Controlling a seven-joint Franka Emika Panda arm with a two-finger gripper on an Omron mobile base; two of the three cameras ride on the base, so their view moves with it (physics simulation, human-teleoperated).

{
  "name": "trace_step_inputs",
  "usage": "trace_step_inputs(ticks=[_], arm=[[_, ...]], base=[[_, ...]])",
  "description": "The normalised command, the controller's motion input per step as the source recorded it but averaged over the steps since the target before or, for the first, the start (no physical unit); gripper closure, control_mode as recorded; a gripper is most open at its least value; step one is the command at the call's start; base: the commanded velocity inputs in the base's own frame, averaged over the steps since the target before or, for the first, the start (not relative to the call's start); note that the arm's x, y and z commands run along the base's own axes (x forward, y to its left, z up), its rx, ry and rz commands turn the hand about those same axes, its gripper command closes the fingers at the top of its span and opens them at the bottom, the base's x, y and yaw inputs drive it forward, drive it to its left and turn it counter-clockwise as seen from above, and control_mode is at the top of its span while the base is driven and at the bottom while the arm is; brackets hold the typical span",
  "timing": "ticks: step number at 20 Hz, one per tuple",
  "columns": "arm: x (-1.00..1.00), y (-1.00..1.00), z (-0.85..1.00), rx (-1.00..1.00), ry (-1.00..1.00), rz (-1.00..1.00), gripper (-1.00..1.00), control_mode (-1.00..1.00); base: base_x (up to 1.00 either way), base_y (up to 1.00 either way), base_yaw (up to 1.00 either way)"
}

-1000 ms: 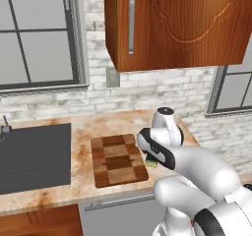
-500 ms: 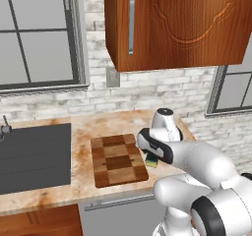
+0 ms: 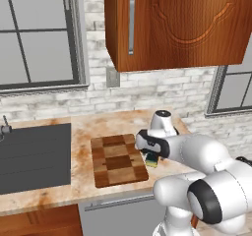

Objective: Pick up the sponge from the counter and clean the cutting board by briefly scrubbing or pressing down on the cutting board. Once finished, release the sponge.

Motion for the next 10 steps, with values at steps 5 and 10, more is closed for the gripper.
trace_step_inputs(ticks=[5, 10], arm=[[0.00, 0.01, -0.20, 0.00, 0.00, 0.00, -1.00, -1.00], [0.00, 0.02, -0.18, 0.00, 0.01, 0.00, -1.00, -1.00]], base=[[0.00, 0.00, 0.00], [0.00, 0.00, 0.00]])
